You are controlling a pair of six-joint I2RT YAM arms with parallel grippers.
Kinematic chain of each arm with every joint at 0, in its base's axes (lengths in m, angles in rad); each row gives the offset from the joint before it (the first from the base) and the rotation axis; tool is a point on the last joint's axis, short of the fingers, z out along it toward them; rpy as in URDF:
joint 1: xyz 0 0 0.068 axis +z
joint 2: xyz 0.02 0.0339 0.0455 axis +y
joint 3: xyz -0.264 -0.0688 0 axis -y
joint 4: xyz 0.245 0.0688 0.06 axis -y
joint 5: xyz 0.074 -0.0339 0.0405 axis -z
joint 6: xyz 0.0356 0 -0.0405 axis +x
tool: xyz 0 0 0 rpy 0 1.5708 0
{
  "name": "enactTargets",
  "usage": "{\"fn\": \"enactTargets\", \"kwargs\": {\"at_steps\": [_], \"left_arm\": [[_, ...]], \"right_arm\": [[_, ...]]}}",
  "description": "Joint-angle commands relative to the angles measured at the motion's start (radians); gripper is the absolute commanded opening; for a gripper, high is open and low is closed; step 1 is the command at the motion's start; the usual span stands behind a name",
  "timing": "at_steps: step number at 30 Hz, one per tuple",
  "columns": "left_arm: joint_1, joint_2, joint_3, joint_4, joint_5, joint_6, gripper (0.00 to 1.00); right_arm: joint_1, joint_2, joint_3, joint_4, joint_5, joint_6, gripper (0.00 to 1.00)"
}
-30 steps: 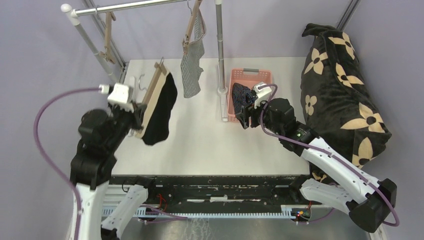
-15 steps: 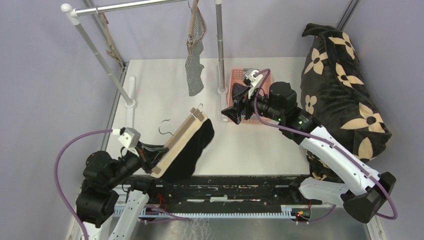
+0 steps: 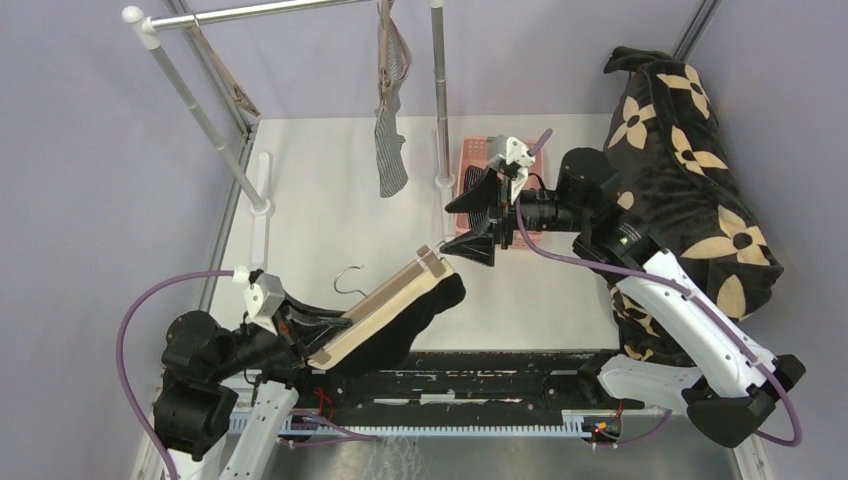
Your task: Remove the underwear clipped to the hanger
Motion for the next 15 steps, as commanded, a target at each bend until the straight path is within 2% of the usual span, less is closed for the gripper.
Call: {"fn": "enactTargets", "kwargs": {"at_steps": [1, 7, 15], "left_arm": [[0.005, -0.011, 0.008, 0.100, 0.086, -0.025, 0.03], [0.004, -0.022, -0.026, 0.182, 0.116, -0.069, 0.03], [0.005, -0.021, -0.041, 0.192, 0.079, -0.068, 0.03]], "right_arm": [[-0.004, 0.037, -0.014, 0.085, -0.174, 0.047, 0.84], [-0.004, 0.060, -0.034, 0.145, -0.220, 0.099, 0.84], [-0.004, 0.078, -0.068, 0.260, -0.272, 0.216, 0.83]]}}
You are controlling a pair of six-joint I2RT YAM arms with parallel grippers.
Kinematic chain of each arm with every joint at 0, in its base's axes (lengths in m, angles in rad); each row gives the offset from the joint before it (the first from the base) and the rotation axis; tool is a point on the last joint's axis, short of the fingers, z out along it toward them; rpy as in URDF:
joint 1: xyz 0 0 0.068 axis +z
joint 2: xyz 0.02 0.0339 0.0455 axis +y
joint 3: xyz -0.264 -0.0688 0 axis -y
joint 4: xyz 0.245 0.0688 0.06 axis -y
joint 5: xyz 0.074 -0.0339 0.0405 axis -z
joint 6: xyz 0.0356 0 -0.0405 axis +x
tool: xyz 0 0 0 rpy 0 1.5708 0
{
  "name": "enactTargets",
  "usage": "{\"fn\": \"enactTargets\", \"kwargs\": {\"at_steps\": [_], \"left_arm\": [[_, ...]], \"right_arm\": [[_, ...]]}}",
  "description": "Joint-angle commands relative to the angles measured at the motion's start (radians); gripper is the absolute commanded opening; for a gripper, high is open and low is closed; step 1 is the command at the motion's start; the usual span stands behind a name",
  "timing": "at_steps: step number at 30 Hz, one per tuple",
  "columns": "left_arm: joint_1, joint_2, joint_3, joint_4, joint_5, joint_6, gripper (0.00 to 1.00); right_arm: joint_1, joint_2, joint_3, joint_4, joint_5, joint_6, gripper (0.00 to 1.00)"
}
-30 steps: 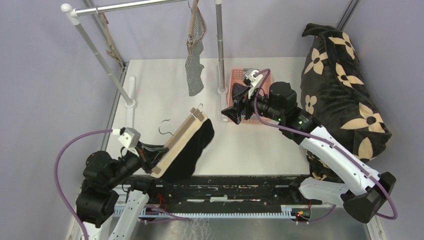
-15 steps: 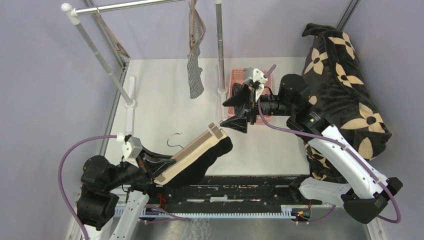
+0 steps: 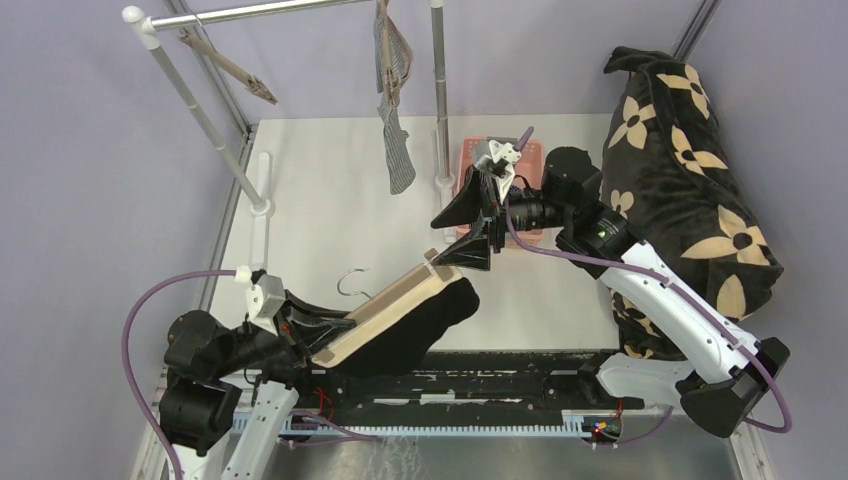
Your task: Remove the underwear clipped to the hanger
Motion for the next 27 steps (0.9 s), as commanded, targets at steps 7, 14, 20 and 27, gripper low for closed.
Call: {"fn": "enactTargets", "kwargs": {"at_steps": [7, 14, 20, 27], "left_arm": [[0.004, 0.006, -0.023, 0.141, -0.019, -0.067, 0.03], [0.005, 0.007, -0.033, 0.161, -0.035, -0.079, 0.03], [0.004, 0.004, -0.037, 0.181, -0.066, -0.089, 0.03], [0.005, -0.002, -0.083, 0.314, -0.114, -0.134, 0.03]], "right_arm": [[-0.003, 0.056, -0.035, 0.216, -0.109, 0.173, 0.72], [-0.004, 0.068, -0.033, 0.208, -0.112, 0.168, 0.41], [-0.004, 0.057, -0.034, 0.203, -0.082, 0.164, 0.01], [-0.002, 0.010, -0.021, 0.099, 0.080, 0.074, 0.58]]}}
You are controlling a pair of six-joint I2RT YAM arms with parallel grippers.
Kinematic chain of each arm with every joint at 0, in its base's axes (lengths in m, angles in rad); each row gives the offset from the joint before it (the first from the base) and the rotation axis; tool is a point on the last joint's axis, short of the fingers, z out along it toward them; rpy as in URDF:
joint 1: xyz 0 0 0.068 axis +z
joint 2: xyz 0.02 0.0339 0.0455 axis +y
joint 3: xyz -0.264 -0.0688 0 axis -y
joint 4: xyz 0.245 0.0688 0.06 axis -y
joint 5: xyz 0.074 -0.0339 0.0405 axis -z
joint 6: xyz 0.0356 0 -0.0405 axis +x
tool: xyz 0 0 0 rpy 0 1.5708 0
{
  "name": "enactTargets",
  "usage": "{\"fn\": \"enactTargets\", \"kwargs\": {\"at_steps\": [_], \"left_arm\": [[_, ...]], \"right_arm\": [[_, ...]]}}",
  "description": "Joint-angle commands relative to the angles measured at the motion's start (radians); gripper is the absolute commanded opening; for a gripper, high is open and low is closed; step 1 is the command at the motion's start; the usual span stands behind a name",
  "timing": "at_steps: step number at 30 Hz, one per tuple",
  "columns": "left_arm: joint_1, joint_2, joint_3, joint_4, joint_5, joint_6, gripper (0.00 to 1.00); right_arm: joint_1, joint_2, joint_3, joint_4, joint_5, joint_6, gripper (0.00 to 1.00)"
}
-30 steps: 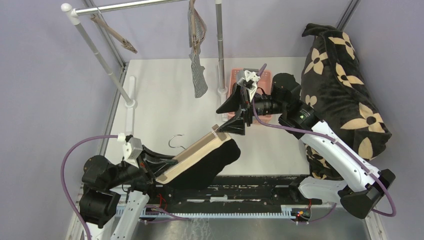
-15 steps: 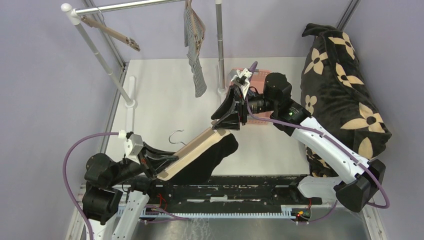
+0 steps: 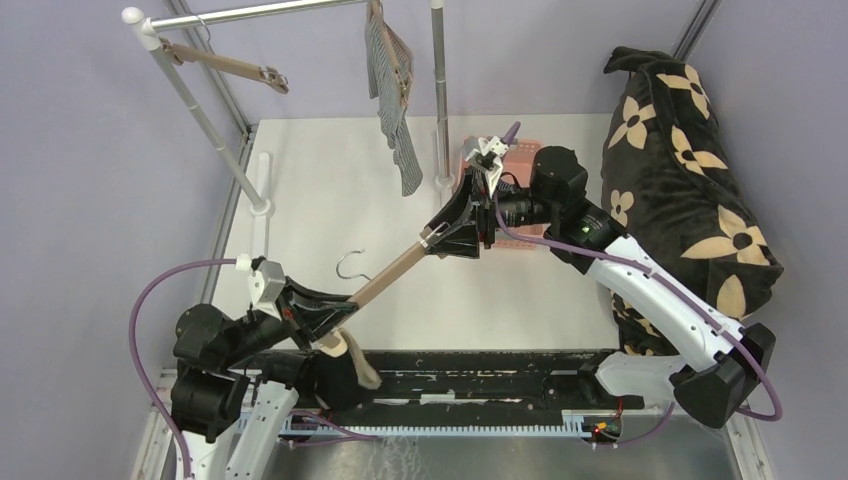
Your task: Remove the underwear clipped to the hanger
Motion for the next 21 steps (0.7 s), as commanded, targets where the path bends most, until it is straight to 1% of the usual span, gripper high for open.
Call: {"fn": "enactTargets", "kwargs": {"at_steps": [1, 5, 8, 11, 13, 15, 18, 21], "left_arm": [[0.005, -0.003, -0.020, 0.231, -0.064, -0.076, 0.03], [0.004, 0.025, -0.056, 0.386, -0.099, -0.116, 0.03], [0.005, 0.066, -0.086, 0.520, -0.105, -0.174, 0.03], [0.005, 0.110, -0.125, 0.684, -0.100, -0.230, 0.03], [0.005, 0.137, -0.153, 0.767, -0.113, -0.256, 0.03], [0.005, 0.178, -0.179, 0.853, -0.113, -0.290, 0.03], [0.004, 0.224, -0.213, 0.981, -0.106, -0.348, 0.03], [0.002, 0.253, -0.223, 1.056, -0.106, -0.373, 0.03]], "right_arm": [[0.000, -0.067, 0.012, -0.046, 0.171, -0.079, 0.61], [0.000, -0.161, -0.067, 0.042, 0.331, -0.081, 0.64], [0.001, -0.247, -0.165, 0.138, 0.494, -0.066, 0.66], [0.000, -0.293, -0.273, 0.279, 0.584, -0.041, 0.70], [0.001, -0.285, -0.334, 0.410, 0.575, 0.012, 0.73], [0.000, -0.244, -0.348, 0.501, 0.542, 0.072, 0.73], [0.001, -0.155, -0.355, 0.666, 0.503, 0.172, 0.74], [0.001, -0.043, -0.351, 0.853, 0.477, 0.259, 0.73]]}}
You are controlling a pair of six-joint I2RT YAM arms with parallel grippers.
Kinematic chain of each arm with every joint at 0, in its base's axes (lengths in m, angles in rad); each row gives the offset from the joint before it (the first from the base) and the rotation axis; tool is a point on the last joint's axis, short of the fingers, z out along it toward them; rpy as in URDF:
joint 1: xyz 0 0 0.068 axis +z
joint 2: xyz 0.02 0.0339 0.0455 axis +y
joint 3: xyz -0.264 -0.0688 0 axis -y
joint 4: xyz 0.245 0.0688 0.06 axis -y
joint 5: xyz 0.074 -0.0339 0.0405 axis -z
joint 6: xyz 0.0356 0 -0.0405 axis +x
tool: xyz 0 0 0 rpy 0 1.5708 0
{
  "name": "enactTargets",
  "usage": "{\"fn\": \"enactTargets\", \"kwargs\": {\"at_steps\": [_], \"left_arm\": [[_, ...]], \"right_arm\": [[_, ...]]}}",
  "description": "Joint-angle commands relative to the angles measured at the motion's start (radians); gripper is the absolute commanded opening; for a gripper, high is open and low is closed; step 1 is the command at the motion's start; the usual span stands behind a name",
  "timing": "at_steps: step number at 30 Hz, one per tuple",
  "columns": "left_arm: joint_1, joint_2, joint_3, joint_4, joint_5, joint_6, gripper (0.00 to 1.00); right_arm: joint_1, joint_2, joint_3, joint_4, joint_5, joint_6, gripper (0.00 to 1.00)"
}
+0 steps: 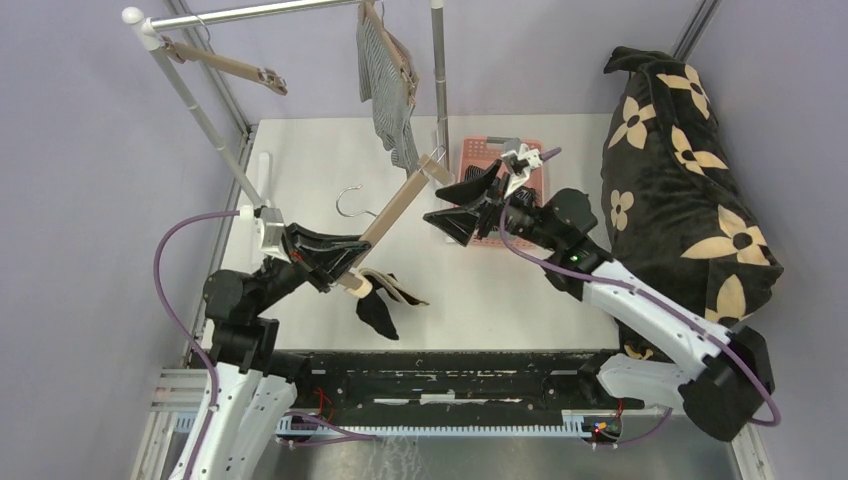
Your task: Remove the underwear clipped to the hanger
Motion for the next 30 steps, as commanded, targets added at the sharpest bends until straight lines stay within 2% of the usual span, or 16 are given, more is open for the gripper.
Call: {"fn": "enactTargets", "kwargs": {"at_steps": [1, 5, 10, 17, 24, 30], "left_arm": [[0.002, 0.029, 0.003, 0.257, -0.006, -0.097, 0.03], [-0.001, 0.047, 0.012, 0.295, -0.006, -0.106, 0.03], [-0.006, 0.112, 0.019, 0.359, -0.010, -0.116, 0.03], [-0.027, 0.195, 0.048, 0.375, -0.022, -0.094, 0.03], [-0.050, 0.224, 0.062, 0.359, -0.033, -0.077, 0.03], [-0.092, 0.240, 0.054, 0.377, -0.054, -0.088, 0.03]], "right_arm": [[0.000, 0.136, 0.005, 0.410, -0.032, 0.181, 0.73], [0.000, 0.244, 0.035, 0.642, -0.045, 0.279, 0.73], [0.001, 0.313, 0.080, 0.744, -0.053, 0.327, 0.72], [0.009, 0.295, 0.085, 0.727, -0.061, 0.304, 0.72], [0.033, 0.279, 0.105, 0.640, -0.038, 0.224, 0.72], [0.051, 0.300, 0.141, 0.631, -0.041, 0.202, 0.72]]}}
